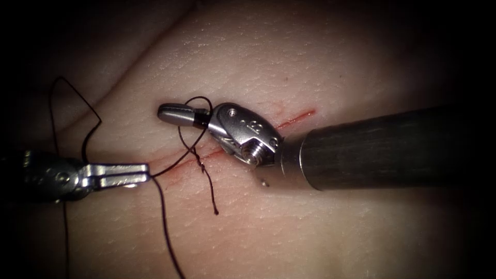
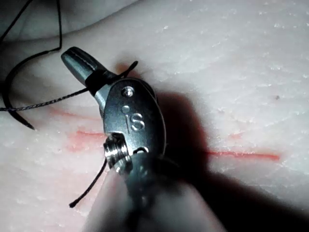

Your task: Wound Closure

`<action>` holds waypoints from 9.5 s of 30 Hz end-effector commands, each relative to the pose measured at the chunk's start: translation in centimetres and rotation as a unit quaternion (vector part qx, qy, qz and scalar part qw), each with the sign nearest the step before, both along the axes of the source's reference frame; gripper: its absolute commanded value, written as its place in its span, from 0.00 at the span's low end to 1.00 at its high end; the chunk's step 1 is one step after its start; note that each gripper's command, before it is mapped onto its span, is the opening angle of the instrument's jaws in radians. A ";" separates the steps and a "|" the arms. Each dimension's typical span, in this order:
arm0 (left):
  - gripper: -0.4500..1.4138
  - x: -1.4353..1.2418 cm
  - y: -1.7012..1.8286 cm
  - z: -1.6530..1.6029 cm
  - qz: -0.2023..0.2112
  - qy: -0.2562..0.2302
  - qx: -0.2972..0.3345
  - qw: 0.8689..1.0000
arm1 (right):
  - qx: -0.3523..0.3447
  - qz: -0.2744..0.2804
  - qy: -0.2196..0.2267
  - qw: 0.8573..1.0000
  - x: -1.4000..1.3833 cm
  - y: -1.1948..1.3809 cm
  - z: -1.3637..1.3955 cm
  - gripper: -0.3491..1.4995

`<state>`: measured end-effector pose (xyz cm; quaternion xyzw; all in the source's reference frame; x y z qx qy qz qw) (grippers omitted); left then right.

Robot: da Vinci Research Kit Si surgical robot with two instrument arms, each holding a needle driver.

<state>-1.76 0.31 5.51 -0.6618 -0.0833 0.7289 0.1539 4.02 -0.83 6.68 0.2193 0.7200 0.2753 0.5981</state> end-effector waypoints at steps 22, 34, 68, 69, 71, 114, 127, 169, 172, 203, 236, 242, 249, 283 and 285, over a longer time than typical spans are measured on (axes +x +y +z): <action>0.00 0.16 0.02 0.96 -0.004 0.012 0.013 1.000 | 0.011 -0.118 0.133 0.984 -0.02 0.18 -0.17 0.00; 0.00 0.17 0.05 0.90 -0.006 0.014 0.016 1.000 | -0.016 -0.243 0.115 0.963 0.03 0.20 -0.44 0.00; 0.00 -0.04 0.27 0.96 0.000 0.022 0.008 1.000 | -0.139 -0.469 0.081 0.868 0.22 -0.16 -0.50 0.34; 0.00 -0.04 0.27 0.96 0.000 0.022 0.008 1.000 | -0.142 -0.478 0.078 0.863 0.22 -0.16 -0.50 0.35; 0.00 -0.06 0.27 0.97 0.001 0.025 0.008 1.000 | -0.151 -0.495 0.067 0.853 0.22 -0.15 -0.49 0.41; 0.00 -0.10 0.15 1.03 0.005 0.026 -0.003 1.000 | -0.304 -0.622 -0.030 0.721 0.03 -0.52 -0.14 0.60; 0.00 -0.07 0.14 1.03 0.006 0.026 -0.003 1.000 | -0.307 -0.625 -0.020 0.718 0.10 -0.70 -0.23 0.56; 0.00 -0.26 -1.10 0.85 0.043 0.063 -0.022 0.997 | -0.308 -0.609 -0.011 0.730 0.27 -0.27 -0.33 0.00; 0.00 -0.33 -1.25 0.79 0.047 0.068 -0.021 0.996 | -0.305 -0.606 -0.012 0.734 0.31 -0.18 -0.31 0.00; 0.00 -0.88 -1.87 -0.57 0.073 0.035 -0.010 0.997 | -0.310 -0.577 -0.033 0.755 0.38 0.25 -0.03 0.00; 0.00 -1.21 -2.36 -1.18 0.100 0.030 -0.031 0.994 | -0.331 -0.556 -0.073 0.759 0.57 0.54 0.42 0.00; 0.00 -1.21 -2.41 -1.17 0.103 0.029 -0.034 0.994 | -0.334 -0.557 -0.077 0.756 0.57 0.48 0.50 0.00; 0.00 -1.20 -2.35 -1.19 0.106 0.025 -0.031 0.994 | -0.336 -0.551 -0.079 0.760 0.57 0.46 0.46 0.00; 0.00 -0.52 -0.19 -1.25 0.099 0.032 -0.138 0.985 | -0.169 -0.269 -0.152 0.936 -0.06 0.26 -0.23 0.40; 0.00 -0.50 -0.13 -1.26 0.106 0.030 -0.140 0.984 | -0.167 -0.261 -0.141 0.940 -0.06 0.16 -0.26 0.28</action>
